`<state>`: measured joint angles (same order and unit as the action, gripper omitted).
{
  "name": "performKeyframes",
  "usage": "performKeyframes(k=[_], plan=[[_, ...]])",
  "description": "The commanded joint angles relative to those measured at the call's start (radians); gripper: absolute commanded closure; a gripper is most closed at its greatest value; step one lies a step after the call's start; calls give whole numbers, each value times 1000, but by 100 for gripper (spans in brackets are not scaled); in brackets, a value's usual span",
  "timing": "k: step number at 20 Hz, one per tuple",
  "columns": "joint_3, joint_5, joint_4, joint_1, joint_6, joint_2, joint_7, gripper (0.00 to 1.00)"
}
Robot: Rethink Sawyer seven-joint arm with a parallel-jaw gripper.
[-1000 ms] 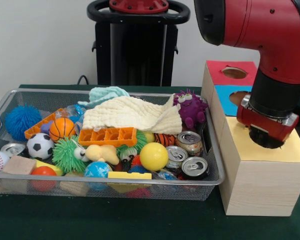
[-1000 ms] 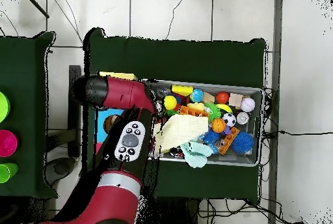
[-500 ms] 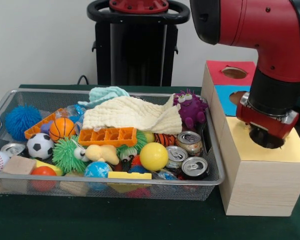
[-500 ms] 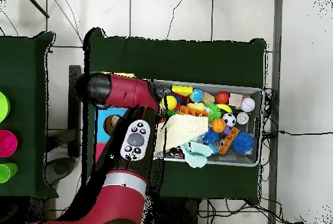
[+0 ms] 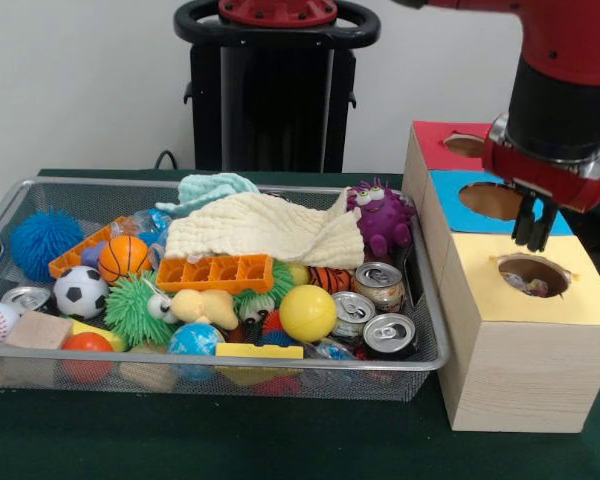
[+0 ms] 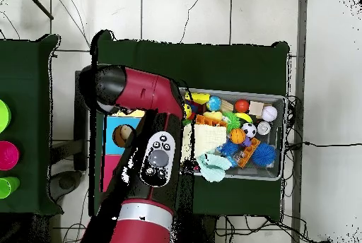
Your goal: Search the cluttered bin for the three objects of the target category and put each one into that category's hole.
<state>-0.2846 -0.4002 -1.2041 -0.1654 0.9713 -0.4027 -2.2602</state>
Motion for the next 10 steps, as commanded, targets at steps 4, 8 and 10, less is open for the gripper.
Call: performKeyframes(k=[4, 8, 10], plan=[[46, 98, 60, 33, 121, -40, 1, 100], [26, 141, 121, 66, 117, -50, 56, 100], [18, 172, 147, 85, 99, -73, 88, 100]])
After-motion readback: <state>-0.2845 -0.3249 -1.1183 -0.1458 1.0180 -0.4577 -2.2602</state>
